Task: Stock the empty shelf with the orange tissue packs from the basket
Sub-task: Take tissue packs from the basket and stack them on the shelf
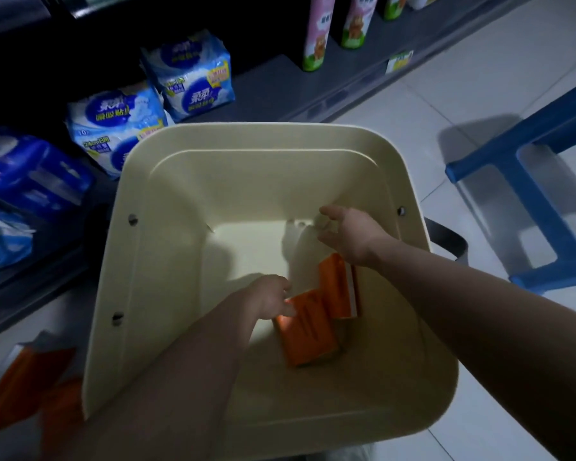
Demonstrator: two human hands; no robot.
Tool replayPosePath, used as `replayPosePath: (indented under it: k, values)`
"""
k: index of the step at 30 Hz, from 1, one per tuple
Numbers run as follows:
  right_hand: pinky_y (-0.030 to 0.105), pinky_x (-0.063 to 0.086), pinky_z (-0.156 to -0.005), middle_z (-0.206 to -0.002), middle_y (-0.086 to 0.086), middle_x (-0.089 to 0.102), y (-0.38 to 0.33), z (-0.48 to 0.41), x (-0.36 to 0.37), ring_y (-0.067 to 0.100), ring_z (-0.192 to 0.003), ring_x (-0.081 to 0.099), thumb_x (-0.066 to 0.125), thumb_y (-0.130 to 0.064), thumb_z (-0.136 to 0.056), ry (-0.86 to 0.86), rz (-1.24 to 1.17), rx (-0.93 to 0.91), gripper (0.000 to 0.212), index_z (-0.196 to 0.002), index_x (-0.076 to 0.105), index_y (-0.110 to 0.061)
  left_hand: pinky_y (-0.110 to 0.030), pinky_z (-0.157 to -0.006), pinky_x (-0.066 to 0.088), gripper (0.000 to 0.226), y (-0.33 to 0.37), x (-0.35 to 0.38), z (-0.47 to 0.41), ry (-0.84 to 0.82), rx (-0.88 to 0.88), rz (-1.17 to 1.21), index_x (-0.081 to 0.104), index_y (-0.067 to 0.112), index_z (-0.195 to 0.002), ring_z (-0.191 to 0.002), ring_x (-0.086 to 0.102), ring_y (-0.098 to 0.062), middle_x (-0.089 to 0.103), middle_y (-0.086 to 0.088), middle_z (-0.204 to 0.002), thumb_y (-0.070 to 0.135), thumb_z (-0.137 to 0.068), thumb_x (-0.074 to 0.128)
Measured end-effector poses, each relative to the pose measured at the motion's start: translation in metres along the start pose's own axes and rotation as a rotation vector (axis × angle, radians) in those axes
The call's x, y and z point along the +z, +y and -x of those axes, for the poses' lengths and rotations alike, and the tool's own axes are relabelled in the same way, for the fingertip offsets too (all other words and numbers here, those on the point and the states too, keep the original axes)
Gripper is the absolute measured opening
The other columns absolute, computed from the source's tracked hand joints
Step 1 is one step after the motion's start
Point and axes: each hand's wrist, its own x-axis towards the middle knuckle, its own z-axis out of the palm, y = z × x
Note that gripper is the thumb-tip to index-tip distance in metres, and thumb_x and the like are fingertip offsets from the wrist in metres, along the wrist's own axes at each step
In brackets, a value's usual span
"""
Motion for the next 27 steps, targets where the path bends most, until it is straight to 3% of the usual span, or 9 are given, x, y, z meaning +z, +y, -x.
replayPosePath:
  k: [5, 7, 11, 14, 18, 23, 27]
  values:
    - [0.023, 0.032, -0.103, -0.143, 0.010, 0.047, 0.004, -0.004, 0.005, 0.025, -0.131, 0.044, 0.056, -0.026, -0.093, -0.011, 0.003, 0.003, 0.052, -0.142, 0.040, -0.015, -0.027, -0.081, 0.043, 0.053, -0.001, -0.004, 0.004, -0.026, -0.026, -0.058, 0.060, 0.007, -0.121, -0.103, 0.056, -0.023, 0.061, -0.011, -0.121, 0.040, -0.081, 0.070]
    - [0.023, 0.032, -0.101, -0.142, 0.010, 0.047, 0.004, -0.005, 0.006, 0.026, -0.130, 0.044, 0.056, -0.026, -0.093, -0.007, 0.026, -0.003, 0.052, -0.141, 0.041, -0.014, -0.027, -0.081, 0.044, 0.055, -0.002, -0.015, 0.011, -0.002, -0.030, -0.096, 0.060, 0.008, -0.119, -0.103, 0.057, -0.024, 0.062, -0.009, -0.118, 0.042, -0.078, 0.072]
    - [0.024, 0.035, -0.096, -0.140, 0.012, 0.049, 0.002, -0.001, 0.009, 0.028, -0.127, 0.046, 0.055, -0.027, -0.093, -0.037, 0.077, 0.002, 0.052, -0.141, 0.040, -0.014, -0.031, -0.085, 0.045, 0.054, -0.011, -0.052, 0.040, 0.209, -0.035, -0.173, 0.053, 0.005, -0.122, -0.110, 0.057, -0.031, 0.058, -0.014, -0.123, 0.027, -0.076, 0.073]
    - [0.028, 0.040, -0.096, -0.135, 0.017, 0.052, 0.002, 0.004, 0.018, 0.031, -0.122, 0.050, 0.055, -0.030, -0.093, -0.111, 0.209, 0.050, 0.053, -0.139, 0.042, -0.008, -0.032, -0.079, 0.042, 0.041, -0.018, -0.076, 0.067, 0.406, -0.042, -0.046, 0.048, 0.003, -0.113, -0.107, 0.056, -0.033, 0.057, -0.019, -0.119, 0.011, -0.078, 0.066]
    - [0.033, 0.049, -0.084, -0.115, 0.017, 0.063, 0.002, 0.012, 0.033, 0.031, -0.105, 0.060, 0.058, -0.027, -0.089, -0.168, 0.325, 0.110, 0.034, -0.111, 0.060, -0.001, -0.030, -0.073, 0.038, 0.038, -0.026, -0.092, 0.102, 0.523, 0.032, 0.134, 0.049, 0.010, -0.113, -0.097, 0.056, -0.029, 0.060, -0.012, -0.113, 0.012, -0.080, 0.066]
    - [0.037, 0.040, -0.102, -0.134, 0.018, 0.038, 0.008, 0.010, 0.053, 0.031, -0.123, 0.042, 0.058, -0.022, -0.089, -0.153, 0.410, 0.112, 0.044, -0.126, 0.048, -0.001, -0.027, -0.064, 0.032, 0.032, -0.031, -0.094, 0.125, 0.579, 0.122, 0.227, 0.049, 0.022, -0.104, -0.086, 0.053, -0.020, 0.057, 0.001, -0.098, 0.017, -0.079, 0.068]
    - [0.039, 0.038, -0.103, -0.133, 0.016, 0.031, 0.011, 0.005, 0.064, 0.030, -0.124, 0.035, 0.051, -0.017, -0.092, -0.121, 0.455, 0.069, 0.040, -0.129, 0.044, -0.005, -0.027, -0.062, 0.035, 0.039, -0.040, -0.095, 0.129, 0.595, 0.104, 0.285, 0.050, 0.021, -0.114, -0.086, 0.055, -0.017, 0.058, 0.004, -0.098, 0.021, -0.080, 0.067]
